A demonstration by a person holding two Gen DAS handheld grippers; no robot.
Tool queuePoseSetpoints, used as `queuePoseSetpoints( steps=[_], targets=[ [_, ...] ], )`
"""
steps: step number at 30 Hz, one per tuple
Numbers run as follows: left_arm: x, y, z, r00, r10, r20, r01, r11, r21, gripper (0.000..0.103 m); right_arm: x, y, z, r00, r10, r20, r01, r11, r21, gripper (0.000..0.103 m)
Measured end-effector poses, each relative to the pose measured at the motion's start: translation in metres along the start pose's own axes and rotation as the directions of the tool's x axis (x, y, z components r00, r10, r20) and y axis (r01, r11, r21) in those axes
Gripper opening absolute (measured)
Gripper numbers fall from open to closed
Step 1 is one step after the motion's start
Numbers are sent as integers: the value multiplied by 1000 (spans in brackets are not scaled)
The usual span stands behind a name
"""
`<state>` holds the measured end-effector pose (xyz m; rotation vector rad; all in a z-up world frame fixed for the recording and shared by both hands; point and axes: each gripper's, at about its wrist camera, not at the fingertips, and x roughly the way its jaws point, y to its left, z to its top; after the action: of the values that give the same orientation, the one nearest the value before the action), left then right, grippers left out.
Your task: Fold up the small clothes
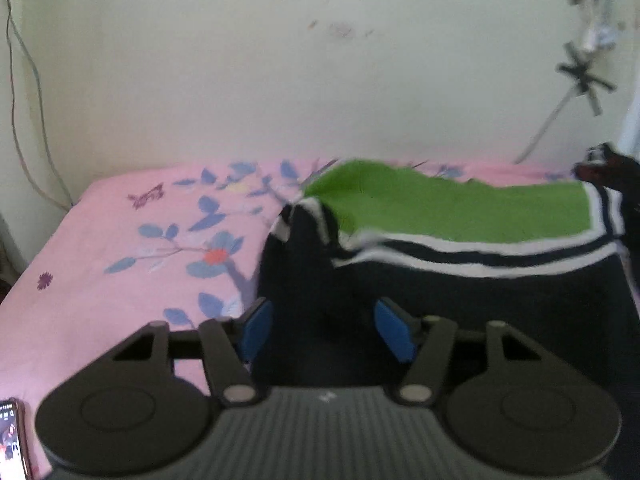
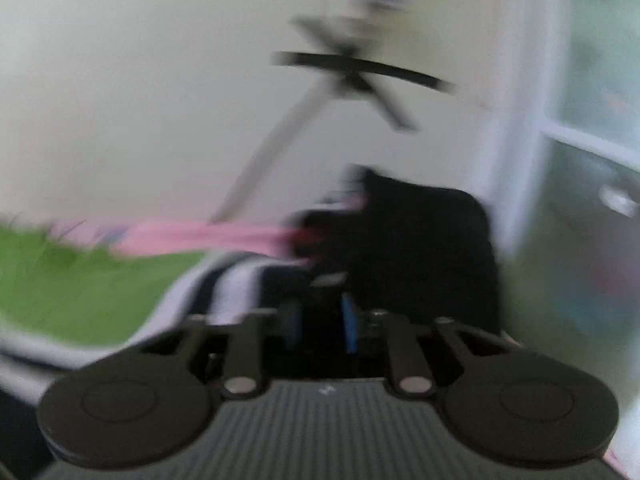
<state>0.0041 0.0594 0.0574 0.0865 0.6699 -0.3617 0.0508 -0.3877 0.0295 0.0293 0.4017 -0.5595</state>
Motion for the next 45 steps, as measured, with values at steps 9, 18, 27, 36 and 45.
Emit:
queuePoseSetpoints(
  steps=[9,18,27,36,45],
  targets=[
    [-48,-40,-44,977,-209,38,203,971,124,65,-122,-57,-70,916,401,-2,-395,903,168,59],
    [-56,-45,-81,969,-245,-7,244,959,142,80,-184,-30,-140,799,600,-46,-585,793,170,60],
    [-85,-19,-91,972,-232,40,229,971,72,80,-199,-22,-147,767,639,-58,-623,764,169,60],
    [-118,3,-83,971,-194,140,193,981,20,82,-210,-19,-150,757,651,-53,-634,752,180,60],
    [-148,13,-103,981,-131,146,127,991,33,85,-217,-16,-150,728,683,-64,-666,726,169,60]
  ],
)
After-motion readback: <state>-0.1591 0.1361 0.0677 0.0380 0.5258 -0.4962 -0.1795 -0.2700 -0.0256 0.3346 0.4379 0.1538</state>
